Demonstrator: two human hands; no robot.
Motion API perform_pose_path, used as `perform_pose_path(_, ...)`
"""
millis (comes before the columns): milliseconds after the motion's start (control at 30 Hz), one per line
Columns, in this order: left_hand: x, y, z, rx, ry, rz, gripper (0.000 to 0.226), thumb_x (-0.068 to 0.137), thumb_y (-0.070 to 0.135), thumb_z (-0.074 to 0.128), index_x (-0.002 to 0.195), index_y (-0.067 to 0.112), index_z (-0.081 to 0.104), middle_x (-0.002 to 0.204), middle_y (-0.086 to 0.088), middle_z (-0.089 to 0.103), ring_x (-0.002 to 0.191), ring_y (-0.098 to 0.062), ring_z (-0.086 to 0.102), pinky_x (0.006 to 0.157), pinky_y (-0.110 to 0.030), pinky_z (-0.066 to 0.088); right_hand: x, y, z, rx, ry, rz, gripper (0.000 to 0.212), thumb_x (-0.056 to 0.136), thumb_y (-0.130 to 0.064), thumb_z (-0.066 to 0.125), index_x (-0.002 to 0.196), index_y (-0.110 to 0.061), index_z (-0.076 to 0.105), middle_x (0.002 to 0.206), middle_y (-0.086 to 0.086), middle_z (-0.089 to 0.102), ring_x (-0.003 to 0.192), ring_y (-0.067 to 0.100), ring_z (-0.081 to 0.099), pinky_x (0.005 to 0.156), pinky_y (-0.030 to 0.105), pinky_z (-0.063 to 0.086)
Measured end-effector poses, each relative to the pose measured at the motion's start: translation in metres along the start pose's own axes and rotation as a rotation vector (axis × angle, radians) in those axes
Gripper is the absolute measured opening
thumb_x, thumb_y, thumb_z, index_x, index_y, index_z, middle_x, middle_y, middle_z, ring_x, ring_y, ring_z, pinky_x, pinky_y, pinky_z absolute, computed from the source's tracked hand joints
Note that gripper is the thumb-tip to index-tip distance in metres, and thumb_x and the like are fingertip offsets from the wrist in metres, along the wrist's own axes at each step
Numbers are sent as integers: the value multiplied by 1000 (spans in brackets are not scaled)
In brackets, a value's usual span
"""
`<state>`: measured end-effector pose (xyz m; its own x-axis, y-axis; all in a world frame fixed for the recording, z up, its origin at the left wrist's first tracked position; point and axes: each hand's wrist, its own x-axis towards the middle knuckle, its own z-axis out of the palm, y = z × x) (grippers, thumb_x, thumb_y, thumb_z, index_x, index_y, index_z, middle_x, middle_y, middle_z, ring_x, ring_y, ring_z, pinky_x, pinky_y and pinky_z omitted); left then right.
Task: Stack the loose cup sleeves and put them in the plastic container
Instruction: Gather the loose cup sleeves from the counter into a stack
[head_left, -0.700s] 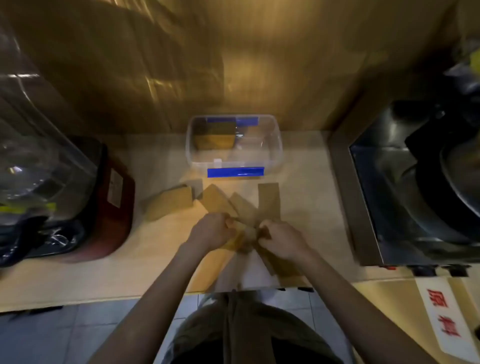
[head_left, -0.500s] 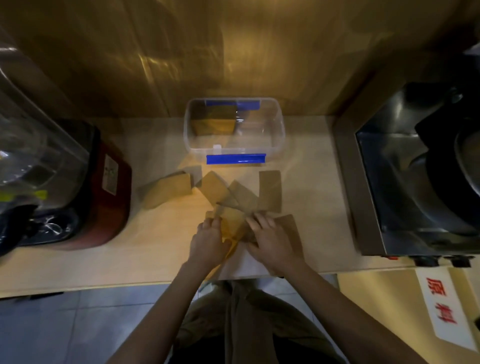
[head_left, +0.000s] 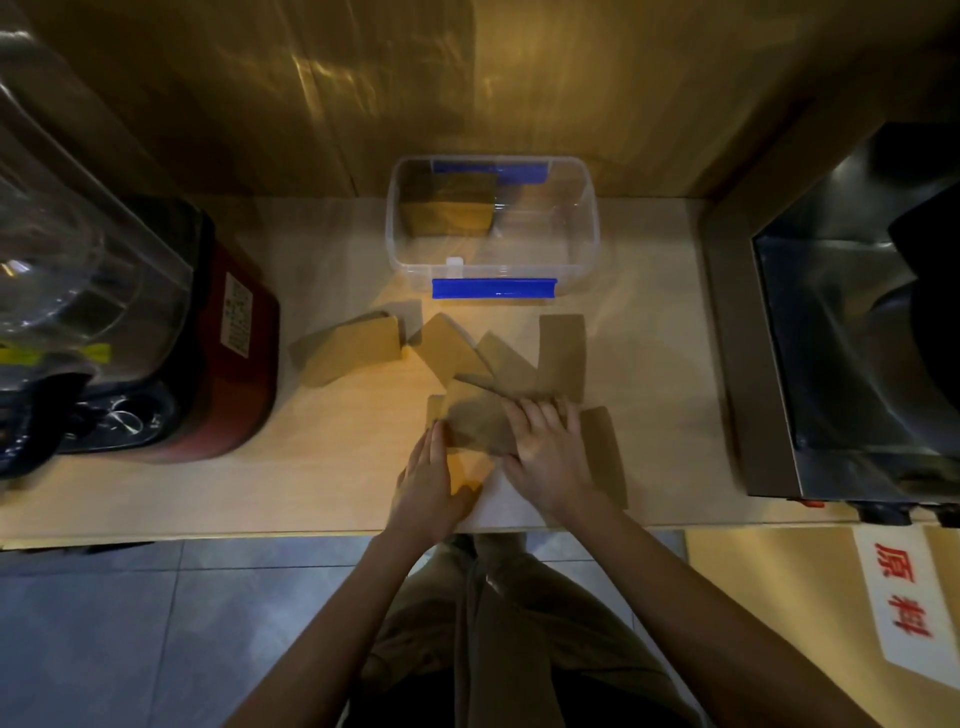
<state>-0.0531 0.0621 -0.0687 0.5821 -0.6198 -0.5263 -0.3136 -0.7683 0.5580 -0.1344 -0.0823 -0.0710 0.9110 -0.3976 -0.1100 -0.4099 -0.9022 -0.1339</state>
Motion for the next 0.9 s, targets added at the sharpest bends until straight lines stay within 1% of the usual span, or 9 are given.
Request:
perform_pose_path(133, 9, 4, -19, -138, -10, 39, 72, 80, 20, 56, 141, 9, 19, 145, -16, 37, 130, -32, 38, 100, -36, 35, 1, 6, -18, 62, 2, 59, 52, 59, -37, 70, 103, -10, 62, 99, 11, 70, 93, 30, 64, 97, 53, 42)
perform_pose_path(200, 15, 10, -37, -226, 17, -18, 57, 84, 22, 54, 136, 9, 33, 138, -16, 46, 123, -32, 45, 94, -33, 37, 0, 6, -29, 195, 34, 99, 53, 64, -37, 66, 108, -9, 60, 100, 12, 68, 96, 32, 62, 96, 48, 42)
perform_pose_path(267, 18, 20, -54, -347, 29, -98, 43, 87, 30, 50, 126, 11, 46, 131, -15, 54, 117, -31, 51, 91, -35, 40, 0, 1, -43, 409, -8, 169, 57, 73, -38, 65, 122, -11, 52, 113, 11, 62, 108, 29, 53, 95, 41, 39)
perform_pose_path(367, 13, 38, -70, -872, -80, -153, 28, 87, 37, 47, 104, 18, 59, 111, -9, 63, 109, -27, 56, 83, -34, 43, -7, -14, -58, 676, -3, 223, 63, 73, -44, 65, 126, -15, 49, 117, 9, 57, 110, 23, 50, 89, 31, 41)
perform_pose_path(400, 10, 42, -72, -1058, -138, -146, 31, 85, 40, 49, 105, 18, 58, 107, -6, 62, 107, -25, 56, 83, -34, 44, -11, -21, -62, 732, 10, 229, 64, 71, -48, 63, 126, -17, 49, 118, 8, 56, 109, 21, 50, 88, 30, 42)
perform_pose_path(500, 10, 46, -67, -1455, -248, -55, 62, 72, 49, 59, 124, 16, 50, 112, -5, 61, 109, -23, 56, 92, -38, 44, -21, -39, -68, 819, -5, 240, 60, 73, -49, 60, 125, -22, 49, 123, 3, 52, 112, 17, 47, 93, 32, 44)
perform_pose_path(633, 14, 46, -58, -1690, -305, -77, 79, 57, 51, 75, 124, 17, 52, 123, -8, 62, 114, -21, 58, 100, -39, 43, -27, -52, -66, 747, 2, 224, 60, 73, -53, 52, 124, -22, 52, 129, 1, 51, 117, 16, 43, 96, 27, 35)
perform_pose_path(767, 18, 47, -49, -1768, -322, -128, 83, 50, 42, 82, 123, 14, 53, 123, -7, 64, 113, -19, 60, 94, -32, 50, -33, -51, -56, 629, 10, 215, 62, 74, -54, 46, 124, -19, 52, 129, 4, 54, 118, 21, 49, 98, 35, 38)
perform_pose_path(900, 16, 49, -37, -1680, -363, -132, 74, 59, 37, 77, 124, 16, 50, 113, -6, 68, 108, -18, 62, 93, -32, 51, -41, -42, -52, 705, -49, 228, 55, 78, -48, 59, 125, -20, 50, 130, 2, 54, 118, 18, 48, 100, 37, 42)
